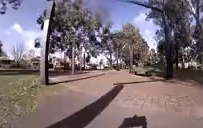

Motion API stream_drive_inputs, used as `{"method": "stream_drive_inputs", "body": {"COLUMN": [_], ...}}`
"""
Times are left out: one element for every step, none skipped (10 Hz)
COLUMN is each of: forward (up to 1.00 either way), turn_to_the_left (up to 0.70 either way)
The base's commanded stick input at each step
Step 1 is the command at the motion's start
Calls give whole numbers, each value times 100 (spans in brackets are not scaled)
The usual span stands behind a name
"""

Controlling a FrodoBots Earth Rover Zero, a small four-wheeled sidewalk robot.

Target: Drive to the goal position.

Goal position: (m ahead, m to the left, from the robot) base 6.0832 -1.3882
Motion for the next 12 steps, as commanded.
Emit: {"method": "stream_drive_inputs", "body": {"forward": [100,100,100,100,100,100,100,100,100,100,100,100], "turn_to_the_left": [0,0,0,0,0,0,0,0,0,0,0,0]}}
